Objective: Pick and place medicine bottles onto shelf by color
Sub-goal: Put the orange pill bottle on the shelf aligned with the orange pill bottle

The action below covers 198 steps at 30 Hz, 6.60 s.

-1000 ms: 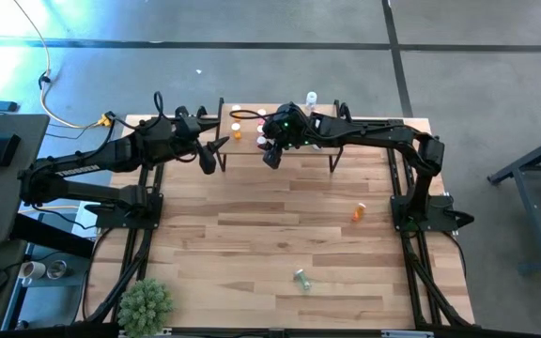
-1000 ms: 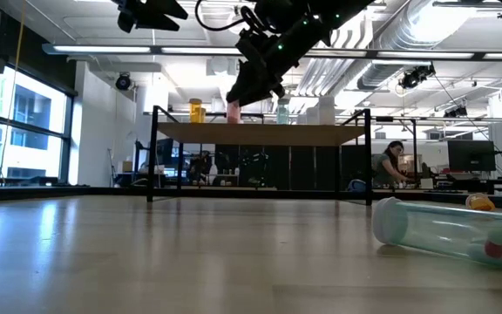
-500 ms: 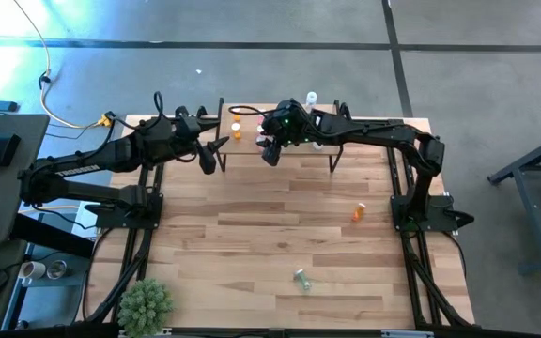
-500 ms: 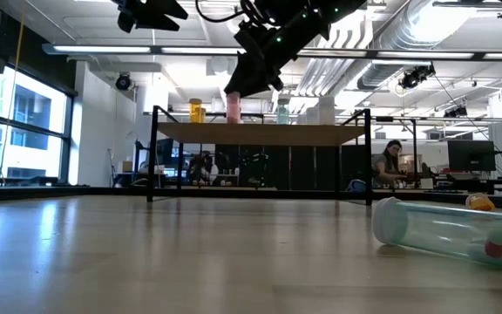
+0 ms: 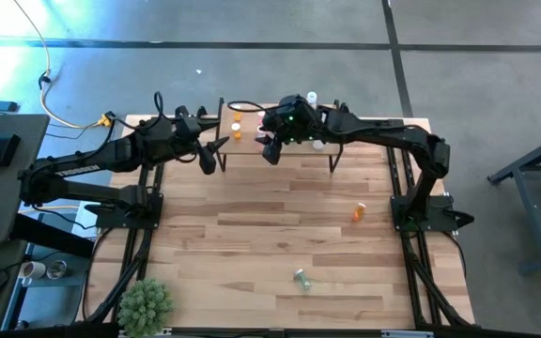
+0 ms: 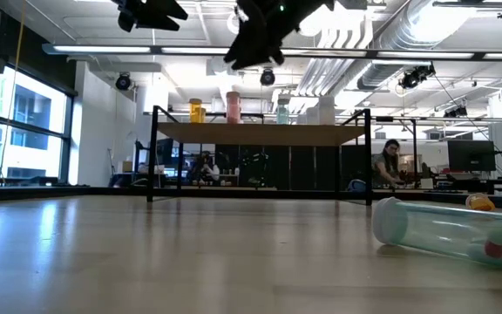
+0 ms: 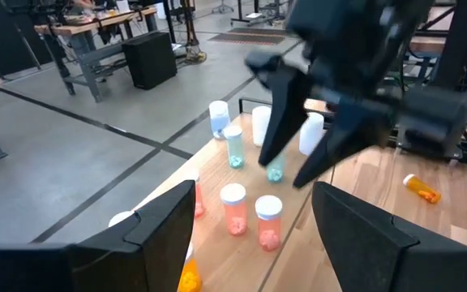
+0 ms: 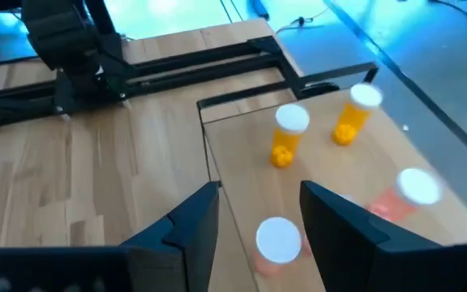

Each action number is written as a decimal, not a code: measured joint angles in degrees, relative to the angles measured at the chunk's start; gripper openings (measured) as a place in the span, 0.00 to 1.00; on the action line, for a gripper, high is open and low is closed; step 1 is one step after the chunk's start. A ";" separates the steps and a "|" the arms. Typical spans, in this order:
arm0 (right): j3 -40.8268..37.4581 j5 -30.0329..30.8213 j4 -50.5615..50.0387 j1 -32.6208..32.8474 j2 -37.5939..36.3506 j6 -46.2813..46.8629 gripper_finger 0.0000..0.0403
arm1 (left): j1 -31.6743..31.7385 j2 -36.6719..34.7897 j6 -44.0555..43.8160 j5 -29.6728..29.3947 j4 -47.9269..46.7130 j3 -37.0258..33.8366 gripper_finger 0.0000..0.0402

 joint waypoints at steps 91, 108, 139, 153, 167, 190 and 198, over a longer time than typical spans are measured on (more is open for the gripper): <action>-52.52 10.64 -35.03 28.69 -27.88 113.04 0.41 | 0.00 0.00 4.02 2.78 -6.73 0.00 0.59; -59.56 11.10 -25.57 29.79 -27.73 124.47 0.41 | 0.00 0.00 4.19 2.78 -6.73 0.00 0.59; -62.86 7.87 -11.90 29.74 -27.65 114.47 0.19 | 0.00 0.02 5.49 3.01 -7.72 0.00 0.59; -57.69 10.47 12.45 27.37 -27.63 83.77 0.19 | -0.01 0.02 3.29 11.17 -9.46 0.00 0.59; -45.63 2.12 15.40 16.82 -27.65 55.15 0.19 | 0.00 0.32 -10.24 24.48 -12.87 0.02 0.59; -19.84 -15.45 7.06 12.00 -9.92 19.24 0.19 | -2.86 8.35 -24.78 36.98 -10.95 0.06 0.59; -19.41 -17.75 7.26 13.04 -6.11 17.23 0.19 | -6.71 12.01 -29.07 36.10 -5.29 0.07 0.59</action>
